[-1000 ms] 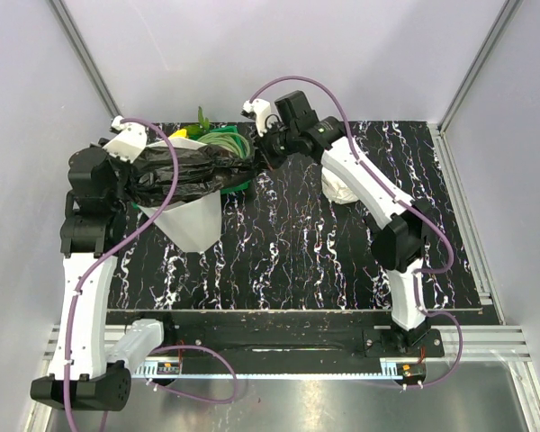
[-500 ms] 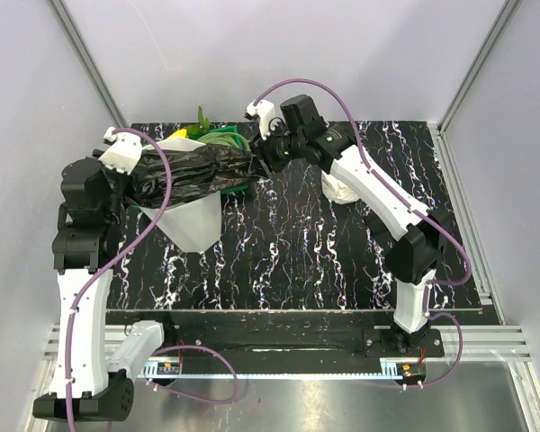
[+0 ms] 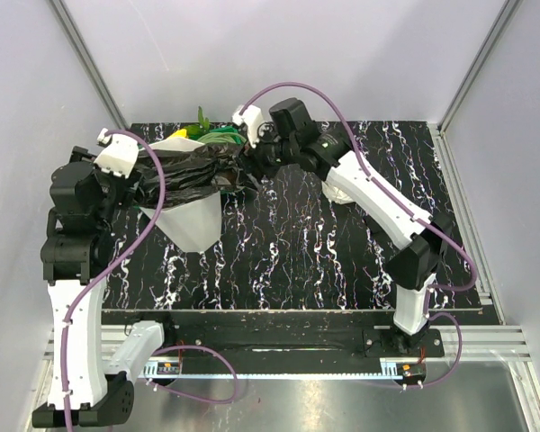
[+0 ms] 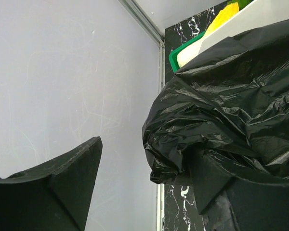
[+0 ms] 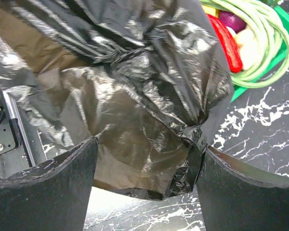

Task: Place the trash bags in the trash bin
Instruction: Place the trash bag in the trash bin.

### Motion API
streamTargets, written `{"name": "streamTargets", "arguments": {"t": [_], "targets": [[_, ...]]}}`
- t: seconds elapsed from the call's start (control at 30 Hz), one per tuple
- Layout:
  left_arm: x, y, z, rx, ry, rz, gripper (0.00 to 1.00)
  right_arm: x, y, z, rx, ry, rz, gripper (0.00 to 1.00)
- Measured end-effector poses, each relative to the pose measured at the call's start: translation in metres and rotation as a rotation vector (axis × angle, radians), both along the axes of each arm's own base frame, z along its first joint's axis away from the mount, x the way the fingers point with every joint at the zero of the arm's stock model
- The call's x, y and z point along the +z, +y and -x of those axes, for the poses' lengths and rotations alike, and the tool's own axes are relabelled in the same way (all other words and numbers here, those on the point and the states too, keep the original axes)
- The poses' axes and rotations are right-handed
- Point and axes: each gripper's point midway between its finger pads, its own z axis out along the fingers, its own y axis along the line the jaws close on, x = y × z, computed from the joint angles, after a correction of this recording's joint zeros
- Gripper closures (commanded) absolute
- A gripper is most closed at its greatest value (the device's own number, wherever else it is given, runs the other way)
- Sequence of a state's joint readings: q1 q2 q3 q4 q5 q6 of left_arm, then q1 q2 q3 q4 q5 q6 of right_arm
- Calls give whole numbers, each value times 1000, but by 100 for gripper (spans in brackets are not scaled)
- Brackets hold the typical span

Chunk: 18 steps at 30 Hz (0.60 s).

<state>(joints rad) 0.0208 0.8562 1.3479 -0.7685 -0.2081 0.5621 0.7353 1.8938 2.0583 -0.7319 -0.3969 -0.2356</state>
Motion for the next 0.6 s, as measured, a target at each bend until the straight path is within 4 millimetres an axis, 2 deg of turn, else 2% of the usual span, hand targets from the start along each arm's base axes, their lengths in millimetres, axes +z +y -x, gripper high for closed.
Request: {"name": "streamTargets", "arguments": {"t": [0.13, 0.17, 0.27, 0.4, 0.43, 0.47, 0.5, 0.6], "targets": [[7, -2, 3, -6, -21, 15, 17, 1, 9, 17, 37, -39, 30, 17], [7, -2, 3, -5, -22, 19, 15, -12, 11, 36, 69, -51, 73, 17], [8, -2, 3, -2, -23, 19, 12, -22, 13, 44, 77, -69, 104, 16], [8, 0, 4, 12, -23, 16, 13, -50, 7, 55, 78, -78, 188, 16], [8, 1, 4, 17, -25, 14, 16, -56, 6, 55, 77, -84, 205, 16], [9, 2, 4, 23, -28, 12, 22, -61, 5, 54, 73, -92, 221, 16], [10, 4, 4, 31, -33, 9, 33, -65, 3, 53, 68, -99, 236, 16], [13, 9, 3, 56, -46, -4, 51, -69, -3, 45, 42, -133, 276, 17]]}}
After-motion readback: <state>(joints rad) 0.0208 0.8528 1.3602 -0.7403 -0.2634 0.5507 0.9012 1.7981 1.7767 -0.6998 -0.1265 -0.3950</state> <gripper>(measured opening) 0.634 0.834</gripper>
